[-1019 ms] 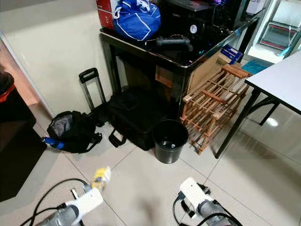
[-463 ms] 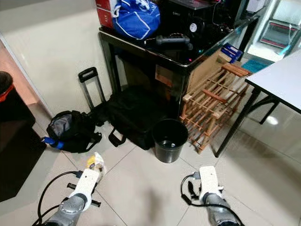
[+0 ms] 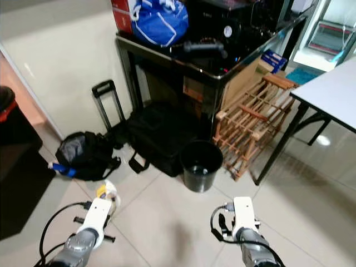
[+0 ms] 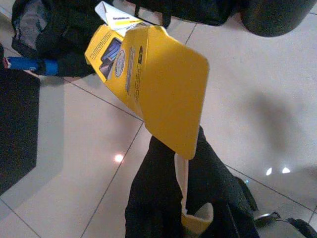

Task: Picking trash to rubbish bin

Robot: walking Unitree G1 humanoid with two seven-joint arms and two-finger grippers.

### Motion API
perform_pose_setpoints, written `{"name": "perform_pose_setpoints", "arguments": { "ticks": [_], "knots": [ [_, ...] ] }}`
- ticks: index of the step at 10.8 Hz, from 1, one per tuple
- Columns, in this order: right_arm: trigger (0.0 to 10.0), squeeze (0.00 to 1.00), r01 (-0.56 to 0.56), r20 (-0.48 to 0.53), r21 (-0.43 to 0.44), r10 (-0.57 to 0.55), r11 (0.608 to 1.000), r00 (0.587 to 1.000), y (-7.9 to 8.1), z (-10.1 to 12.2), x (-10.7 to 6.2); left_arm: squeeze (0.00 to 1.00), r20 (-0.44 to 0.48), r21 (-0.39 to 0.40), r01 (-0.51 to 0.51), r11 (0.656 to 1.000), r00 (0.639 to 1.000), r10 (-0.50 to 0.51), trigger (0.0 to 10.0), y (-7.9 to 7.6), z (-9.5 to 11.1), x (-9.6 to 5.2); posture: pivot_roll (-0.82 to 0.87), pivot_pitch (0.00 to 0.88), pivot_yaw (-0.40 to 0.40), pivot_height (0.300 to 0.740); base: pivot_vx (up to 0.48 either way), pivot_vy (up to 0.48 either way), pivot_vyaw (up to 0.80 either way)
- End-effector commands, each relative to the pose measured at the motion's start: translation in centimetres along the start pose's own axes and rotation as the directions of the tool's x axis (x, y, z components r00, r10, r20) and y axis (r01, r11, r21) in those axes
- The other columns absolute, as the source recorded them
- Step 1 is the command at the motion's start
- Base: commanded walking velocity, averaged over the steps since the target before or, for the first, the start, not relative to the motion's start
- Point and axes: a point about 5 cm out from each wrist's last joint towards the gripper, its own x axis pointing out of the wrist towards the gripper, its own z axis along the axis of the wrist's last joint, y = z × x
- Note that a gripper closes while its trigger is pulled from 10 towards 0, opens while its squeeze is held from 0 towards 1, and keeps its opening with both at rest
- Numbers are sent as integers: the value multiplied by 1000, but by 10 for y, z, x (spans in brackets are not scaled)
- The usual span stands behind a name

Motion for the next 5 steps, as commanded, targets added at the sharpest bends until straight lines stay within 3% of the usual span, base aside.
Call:
{"name": "perform_pose_setpoints", "arguments": {
  "ticks": [1,5],
  "knots": [
    [10000,0,0,16,-5,0,1000,1000,-1,5,1,0,-7,3,-5,1000,1000,5,10000,2,-1,0,-1,20,43,740,330,0,0],
    [10000,0,-11,17,-7,11,1000,1000,5,4,1,0,-9,13,18,1000,1000,-18,10000,-5,-3,-1,5,0,39,740,326,0,0]
  ]
}}
